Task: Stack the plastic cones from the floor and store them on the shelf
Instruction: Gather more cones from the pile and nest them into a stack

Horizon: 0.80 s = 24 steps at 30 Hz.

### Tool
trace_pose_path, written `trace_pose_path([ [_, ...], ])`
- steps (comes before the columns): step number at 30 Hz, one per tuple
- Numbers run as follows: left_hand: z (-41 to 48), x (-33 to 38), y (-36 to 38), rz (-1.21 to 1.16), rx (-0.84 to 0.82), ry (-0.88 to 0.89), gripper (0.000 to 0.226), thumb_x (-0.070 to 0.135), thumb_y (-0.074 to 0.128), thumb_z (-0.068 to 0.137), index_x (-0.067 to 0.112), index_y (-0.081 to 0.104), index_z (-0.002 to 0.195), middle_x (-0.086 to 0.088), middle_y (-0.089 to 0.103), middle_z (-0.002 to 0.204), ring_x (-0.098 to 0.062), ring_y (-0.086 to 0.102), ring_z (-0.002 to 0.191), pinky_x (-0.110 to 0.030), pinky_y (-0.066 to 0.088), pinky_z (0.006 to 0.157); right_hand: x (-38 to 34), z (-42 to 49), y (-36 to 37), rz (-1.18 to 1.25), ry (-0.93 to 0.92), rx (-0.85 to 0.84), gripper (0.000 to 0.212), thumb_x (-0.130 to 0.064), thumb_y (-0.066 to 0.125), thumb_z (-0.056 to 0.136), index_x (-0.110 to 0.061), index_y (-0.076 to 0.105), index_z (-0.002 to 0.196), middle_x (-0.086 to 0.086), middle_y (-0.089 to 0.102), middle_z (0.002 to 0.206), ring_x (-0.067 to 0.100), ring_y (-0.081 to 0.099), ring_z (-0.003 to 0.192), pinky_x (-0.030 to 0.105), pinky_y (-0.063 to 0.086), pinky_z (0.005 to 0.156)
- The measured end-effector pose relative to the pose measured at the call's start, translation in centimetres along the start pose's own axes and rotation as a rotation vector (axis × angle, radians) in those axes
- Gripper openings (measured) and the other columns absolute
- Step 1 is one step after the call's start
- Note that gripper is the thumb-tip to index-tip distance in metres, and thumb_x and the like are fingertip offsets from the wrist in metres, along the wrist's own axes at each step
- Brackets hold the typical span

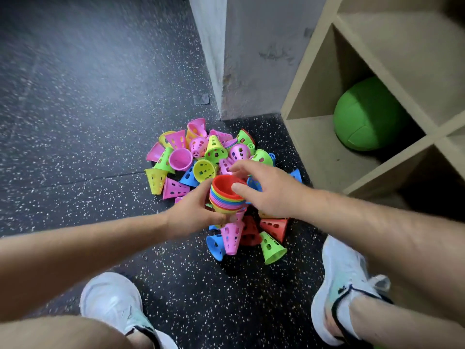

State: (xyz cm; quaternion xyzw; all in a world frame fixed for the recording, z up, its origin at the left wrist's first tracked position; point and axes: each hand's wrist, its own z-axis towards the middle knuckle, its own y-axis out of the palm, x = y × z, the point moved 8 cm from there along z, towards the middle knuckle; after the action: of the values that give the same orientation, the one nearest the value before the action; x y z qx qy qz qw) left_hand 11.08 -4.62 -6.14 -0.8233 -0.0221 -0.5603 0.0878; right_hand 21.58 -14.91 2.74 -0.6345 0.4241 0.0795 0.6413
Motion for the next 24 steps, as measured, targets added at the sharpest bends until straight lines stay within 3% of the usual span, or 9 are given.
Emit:
trace_pose_path([
  [5,0.0,4.5,-2.8,0.168,-0.046,-0.019,0.082,0.041,0.094,0.053,0.033,0.055,0.125,0.004,0.075,0.112,-0.019,0.072,0.109,-0.043,0.058,0.097,-2.7,1.1,-3.1,-0.074,0.002,-0.181,0.033,-0.046,0.059,0.094,-0.036,0.055,0.126,-0.016,0.063,0.118,0.004,0.059,0.111,0.03,0.05,0.096],
  [7,-0.1,5.1,-2.9,0.187,-0.046,-0.05,0.079,0.035,0.096,0.052,0.035,0.055,0.12,0.009,0.076,0.107,-0.012,0.072,0.105,-0.035,0.058,0.094,-2.8,1.6,-3.3,-0.064,0.011,-0.224,0.033,-0.045,0.058,0.095,-0.036,0.055,0.126,-0.016,0.063,0.118,0.003,0.061,0.105,0.025,0.05,0.092],
  [10,-0.1,4.0,-3.1,0.258,0.037,-0.094,0.081,0.026,0.096,0.062,0.031,0.052,0.129,0.009,0.074,0.108,-0.008,0.071,0.103,-0.033,0.058,0.094,-1.6,2.4,-2.8,-0.016,0.021,-0.209,0.033,-0.039,0.057,0.098,-0.027,0.057,0.129,-0.01,0.064,0.122,0.008,0.061,0.108,0.025,0.047,0.096],
  [13,-0.3,1.6,-3.3,0.276,0.09,-0.142,0.073,0.012,0.093,0.07,0.026,0.051,0.129,0.005,0.073,0.109,-0.012,0.071,0.102,-0.029,0.058,0.086,1.7,3.0,-1.4,-0.125,0.047,-0.146,0.023,-0.031,0.057,0.099,-0.02,0.062,0.119,-0.006,0.065,0.106,0.014,0.06,0.097,0.026,0.046,0.084],
  [16,-0.9,-0.7,-3.4,0.286,0.097,-0.196,0.074,0.011,0.094,0.069,0.024,0.051,0.128,0.002,0.072,0.11,-0.013,0.071,0.101,-0.03,0.057,0.09,5.9,3.6,1.7,-0.237,0.098,-0.142,0.021,-0.037,0.065,0.092,-0.02,0.068,0.104,-0.006,0.065,0.097,0.016,0.061,0.091,0.033,0.048,0.078],
  [20,-1.2,-2.5,-2.9,0.269,0.108,-0.249,0.075,0.015,0.096,0.066,0.025,0.053,0.127,0.002,0.074,0.108,-0.014,0.072,0.099,-0.033,0.059,0.089,8.7,3.7,5.2,-0.235,0.116,-0.171,0.042,-0.058,0.074,0.08,-0.025,0.067,0.104,-0.014,0.057,0.096,0.011,0.052,0.093,0.029,0.039,0.075],
  [24,-0.9,-2.6,-2.0,0.224,0.097,-0.27,0.079,0.023,0.091,0.055,0.03,0.054,0.124,-0.001,0.074,0.106,-0.018,0.073,0.098,-0.044,0.06,0.092,9.2,4.0,6.5,-0.183,0.084,-0.139,0.027,-0.05,0.071,0.086,-0.027,0.068,0.1,-0.017,0.055,0.09,0.013,0.05,0.099,0.034,0.044,0.079],
])
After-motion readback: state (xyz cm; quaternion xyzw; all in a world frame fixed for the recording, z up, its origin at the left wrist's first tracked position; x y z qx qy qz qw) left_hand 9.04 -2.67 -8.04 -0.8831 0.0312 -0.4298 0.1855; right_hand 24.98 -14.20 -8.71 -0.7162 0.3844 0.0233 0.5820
